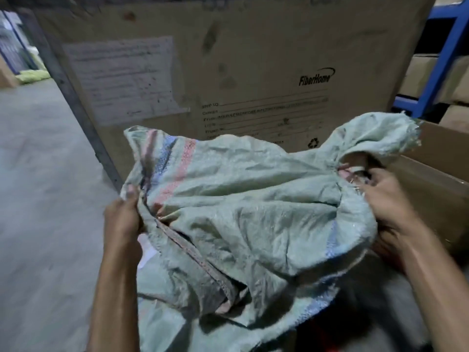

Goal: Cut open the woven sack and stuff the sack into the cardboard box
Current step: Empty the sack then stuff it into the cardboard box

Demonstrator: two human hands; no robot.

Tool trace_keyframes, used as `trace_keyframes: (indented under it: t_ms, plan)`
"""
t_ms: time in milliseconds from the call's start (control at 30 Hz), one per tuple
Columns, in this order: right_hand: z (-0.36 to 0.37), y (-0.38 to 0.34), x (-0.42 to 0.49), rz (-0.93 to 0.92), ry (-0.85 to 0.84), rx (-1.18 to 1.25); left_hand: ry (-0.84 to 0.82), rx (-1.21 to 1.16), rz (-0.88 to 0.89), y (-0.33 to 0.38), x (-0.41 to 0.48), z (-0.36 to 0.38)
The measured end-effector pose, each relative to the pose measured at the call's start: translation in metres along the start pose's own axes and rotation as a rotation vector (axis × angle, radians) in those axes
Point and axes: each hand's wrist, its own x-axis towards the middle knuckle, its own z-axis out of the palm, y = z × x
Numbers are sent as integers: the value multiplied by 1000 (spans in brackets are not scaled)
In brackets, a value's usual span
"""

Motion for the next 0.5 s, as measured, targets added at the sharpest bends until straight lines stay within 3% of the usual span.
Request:
trace_keyframes:
  t_ms: [100, 200, 300, 367, 500]
  plan:
    - [14, 7, -8, 142, -50, 70, -225, -45, -68, -5, -28, 25]
    - [31, 9, -17, 260, -224, 251, -459, -198, -196, -1, -55, 47]
    - [46, 28, -25, 202, -314, -176, -523, 4, -76, -17, -64, 64]
    - [42, 41, -21, 116, -184, -288, -424, 74, -44, -25, -62, 65]
    - [-4, 61, 2, 91, 428, -76, 24, -49, -59, -42, -7, 28]
